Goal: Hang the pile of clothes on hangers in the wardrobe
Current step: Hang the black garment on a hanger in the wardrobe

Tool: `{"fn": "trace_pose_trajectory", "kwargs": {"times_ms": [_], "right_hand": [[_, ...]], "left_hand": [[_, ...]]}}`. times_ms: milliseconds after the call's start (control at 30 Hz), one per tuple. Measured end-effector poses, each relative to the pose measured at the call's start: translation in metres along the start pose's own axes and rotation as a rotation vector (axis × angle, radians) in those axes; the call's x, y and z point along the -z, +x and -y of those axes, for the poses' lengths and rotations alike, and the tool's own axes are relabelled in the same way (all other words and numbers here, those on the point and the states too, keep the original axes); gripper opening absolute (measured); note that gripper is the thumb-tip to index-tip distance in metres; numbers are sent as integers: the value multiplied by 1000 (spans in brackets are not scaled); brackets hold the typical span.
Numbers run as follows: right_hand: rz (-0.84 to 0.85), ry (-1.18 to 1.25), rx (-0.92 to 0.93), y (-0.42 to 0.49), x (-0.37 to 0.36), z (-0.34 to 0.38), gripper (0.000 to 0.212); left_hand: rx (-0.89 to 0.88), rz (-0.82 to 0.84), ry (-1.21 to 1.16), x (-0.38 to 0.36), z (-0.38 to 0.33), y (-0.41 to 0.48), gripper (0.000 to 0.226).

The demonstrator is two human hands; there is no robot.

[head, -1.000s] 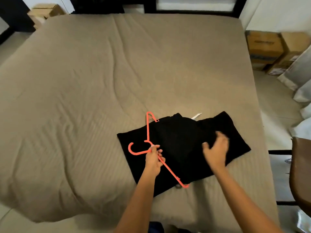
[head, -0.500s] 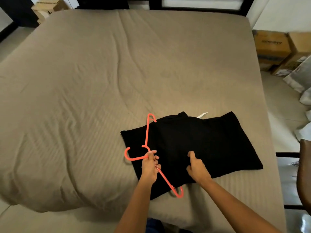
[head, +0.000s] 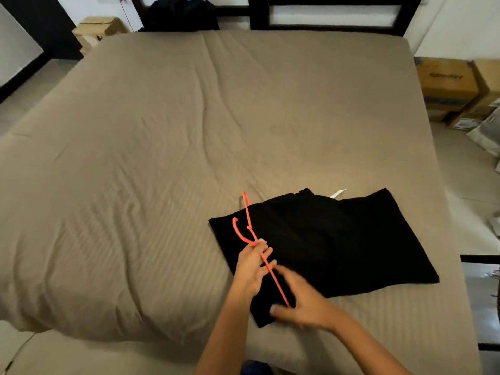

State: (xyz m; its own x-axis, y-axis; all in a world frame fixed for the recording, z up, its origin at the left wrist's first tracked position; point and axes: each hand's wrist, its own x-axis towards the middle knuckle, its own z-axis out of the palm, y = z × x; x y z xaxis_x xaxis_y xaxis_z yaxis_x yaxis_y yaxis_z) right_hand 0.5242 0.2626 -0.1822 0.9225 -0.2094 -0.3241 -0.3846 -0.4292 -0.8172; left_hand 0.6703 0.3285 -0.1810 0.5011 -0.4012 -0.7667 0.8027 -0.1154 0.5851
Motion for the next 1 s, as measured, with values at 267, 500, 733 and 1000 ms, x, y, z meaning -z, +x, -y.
{"fn": "trace_pose_trajectory", "kwargs": {"times_ms": [267, 500, 733, 1000], "right_hand": [[-604, -4, -247, -1, 16, 30, 24], [-598, 289, -64, -57, 148, 65, 12], [-621, 325, 16, -131, 230, 96, 15], [-918, -250, -112, -173, 277, 124, 41]], "left_hand": [[-454, 222, 661, 13, -47, -2, 23], [-733, 130, 1047, -28, -132, 14, 77], [-685, 475, 1019, -148, -167, -20, 49], [-694, 650, 682, -236, -185, -114, 19]]}}
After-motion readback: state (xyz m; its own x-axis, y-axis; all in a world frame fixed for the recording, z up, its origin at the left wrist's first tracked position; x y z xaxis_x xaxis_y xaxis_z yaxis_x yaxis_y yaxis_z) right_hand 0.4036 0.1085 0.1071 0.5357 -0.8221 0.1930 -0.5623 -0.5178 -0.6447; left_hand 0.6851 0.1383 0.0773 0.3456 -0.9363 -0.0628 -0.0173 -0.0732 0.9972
